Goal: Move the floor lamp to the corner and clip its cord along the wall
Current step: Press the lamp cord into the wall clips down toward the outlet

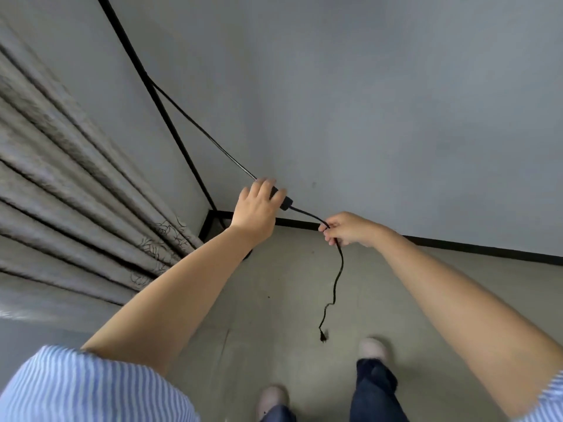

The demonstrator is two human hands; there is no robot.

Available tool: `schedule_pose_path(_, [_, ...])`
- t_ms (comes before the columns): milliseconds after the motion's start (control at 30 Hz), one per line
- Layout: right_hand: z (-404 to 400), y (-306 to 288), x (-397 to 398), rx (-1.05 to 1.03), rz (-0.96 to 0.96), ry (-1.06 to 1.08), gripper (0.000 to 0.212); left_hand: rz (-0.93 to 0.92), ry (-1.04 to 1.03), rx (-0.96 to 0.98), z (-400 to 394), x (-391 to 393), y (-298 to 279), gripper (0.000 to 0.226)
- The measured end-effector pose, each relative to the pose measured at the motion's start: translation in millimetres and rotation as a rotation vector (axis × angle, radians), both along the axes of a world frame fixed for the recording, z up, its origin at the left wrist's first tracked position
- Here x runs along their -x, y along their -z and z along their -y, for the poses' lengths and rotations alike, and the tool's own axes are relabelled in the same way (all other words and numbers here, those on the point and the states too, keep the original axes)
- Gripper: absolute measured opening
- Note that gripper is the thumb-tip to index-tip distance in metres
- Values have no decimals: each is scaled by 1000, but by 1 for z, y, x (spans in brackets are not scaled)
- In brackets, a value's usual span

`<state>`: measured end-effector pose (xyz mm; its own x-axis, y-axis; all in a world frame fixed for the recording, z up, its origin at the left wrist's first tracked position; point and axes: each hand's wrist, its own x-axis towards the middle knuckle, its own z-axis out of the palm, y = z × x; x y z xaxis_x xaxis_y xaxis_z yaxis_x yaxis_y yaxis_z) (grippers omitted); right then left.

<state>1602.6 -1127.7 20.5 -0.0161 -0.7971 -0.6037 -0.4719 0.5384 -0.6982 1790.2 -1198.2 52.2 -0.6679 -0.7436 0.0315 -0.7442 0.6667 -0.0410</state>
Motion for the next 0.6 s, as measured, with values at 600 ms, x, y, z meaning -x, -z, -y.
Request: schedule_pose_path(600, [155,109,125,257,-200,-269,37,263,-152,-254,123,110,129,52])
